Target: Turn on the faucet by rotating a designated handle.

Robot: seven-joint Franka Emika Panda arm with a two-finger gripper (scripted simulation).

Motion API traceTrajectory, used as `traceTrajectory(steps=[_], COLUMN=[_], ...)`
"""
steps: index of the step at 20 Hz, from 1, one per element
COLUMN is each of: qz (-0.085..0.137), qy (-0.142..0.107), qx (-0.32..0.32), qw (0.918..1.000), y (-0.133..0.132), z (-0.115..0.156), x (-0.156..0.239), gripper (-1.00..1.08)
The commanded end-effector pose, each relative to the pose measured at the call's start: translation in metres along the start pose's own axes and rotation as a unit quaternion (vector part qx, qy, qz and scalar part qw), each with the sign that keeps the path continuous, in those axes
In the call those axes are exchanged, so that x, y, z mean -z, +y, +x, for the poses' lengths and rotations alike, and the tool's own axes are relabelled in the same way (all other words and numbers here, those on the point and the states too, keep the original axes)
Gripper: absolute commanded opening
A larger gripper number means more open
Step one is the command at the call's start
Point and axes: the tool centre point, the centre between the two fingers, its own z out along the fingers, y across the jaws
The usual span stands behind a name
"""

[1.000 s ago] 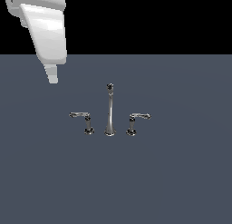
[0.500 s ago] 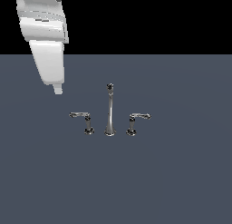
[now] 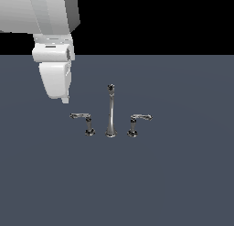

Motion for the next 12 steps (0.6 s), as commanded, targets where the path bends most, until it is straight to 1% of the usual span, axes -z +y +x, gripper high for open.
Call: traceTrajectory(steps=[1,6,12], qz=[0.000,0.001,0.001], qy=[0.002,0.005,0.007], qx=[-0.022,-0.067,-0.116], qw=[0.9998,0.9977,0.9932], y=[-0.010,-0.030,-0.051], z=[0.003,0.011,0.023], x=[-0.011,-0.034,-0.058], gripper=[-1.00,-1.00,-1.00])
